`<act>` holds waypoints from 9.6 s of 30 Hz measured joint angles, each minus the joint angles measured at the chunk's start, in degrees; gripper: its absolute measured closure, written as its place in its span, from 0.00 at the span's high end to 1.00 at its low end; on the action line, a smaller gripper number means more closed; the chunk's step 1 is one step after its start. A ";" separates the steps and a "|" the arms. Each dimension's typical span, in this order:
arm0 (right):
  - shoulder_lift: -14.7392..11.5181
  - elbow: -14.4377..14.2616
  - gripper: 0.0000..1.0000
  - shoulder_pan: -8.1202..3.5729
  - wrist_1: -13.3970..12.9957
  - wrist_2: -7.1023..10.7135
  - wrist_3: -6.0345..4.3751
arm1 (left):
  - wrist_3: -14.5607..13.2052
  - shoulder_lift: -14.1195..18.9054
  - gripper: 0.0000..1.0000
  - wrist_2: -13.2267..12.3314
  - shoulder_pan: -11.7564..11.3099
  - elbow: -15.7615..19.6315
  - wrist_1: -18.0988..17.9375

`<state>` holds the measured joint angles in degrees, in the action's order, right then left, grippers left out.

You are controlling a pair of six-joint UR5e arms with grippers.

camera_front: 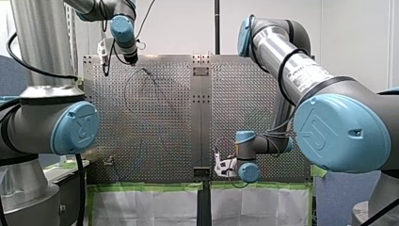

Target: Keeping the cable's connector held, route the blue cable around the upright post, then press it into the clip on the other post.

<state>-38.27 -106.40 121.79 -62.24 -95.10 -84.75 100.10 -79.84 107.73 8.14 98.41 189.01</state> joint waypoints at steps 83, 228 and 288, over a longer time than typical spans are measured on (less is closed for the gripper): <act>0.06 0.00 0.00 -0.11 -0.53 1.98 -0.77 | -25.30 -16.14 1.00 4.51 12.90 0.00 -23.28; 0.07 0.00 0.00 -0.19 -0.79 2.55 -0.79 | -50.37 -44.56 1.00 24.54 12.28 -8.45 -43.12; 0.05 0.00 0.00 -0.19 -0.68 2.54 -0.71 | -47.96 -56.84 1.00 28.30 16.78 -8.43 -37.65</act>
<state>-38.22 -106.40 121.60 -62.92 -92.56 -85.46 52.13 -136.68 136.03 24.93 89.97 151.36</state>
